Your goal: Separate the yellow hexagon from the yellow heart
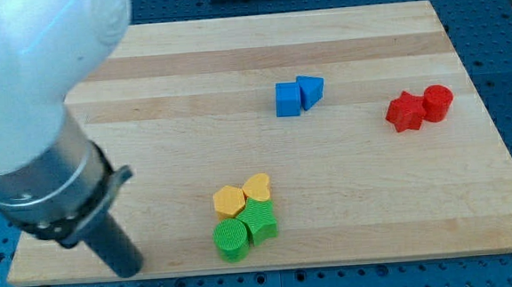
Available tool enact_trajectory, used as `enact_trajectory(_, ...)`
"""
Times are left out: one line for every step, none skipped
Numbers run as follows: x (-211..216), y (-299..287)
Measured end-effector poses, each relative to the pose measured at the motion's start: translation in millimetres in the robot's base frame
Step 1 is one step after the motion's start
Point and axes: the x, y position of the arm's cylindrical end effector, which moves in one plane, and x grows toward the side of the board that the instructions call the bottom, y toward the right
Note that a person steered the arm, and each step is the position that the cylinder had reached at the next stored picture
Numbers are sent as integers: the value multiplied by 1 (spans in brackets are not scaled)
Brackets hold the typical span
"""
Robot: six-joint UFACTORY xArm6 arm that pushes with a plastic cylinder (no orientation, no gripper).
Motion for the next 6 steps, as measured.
enact_trajectory(1, 73)
enact_trajectory(1, 126)
enact_trajectory(-8, 150)
enact_trajectory(-9, 149)
enact_trajectory(1, 142)
enact_trajectory(-9, 127)
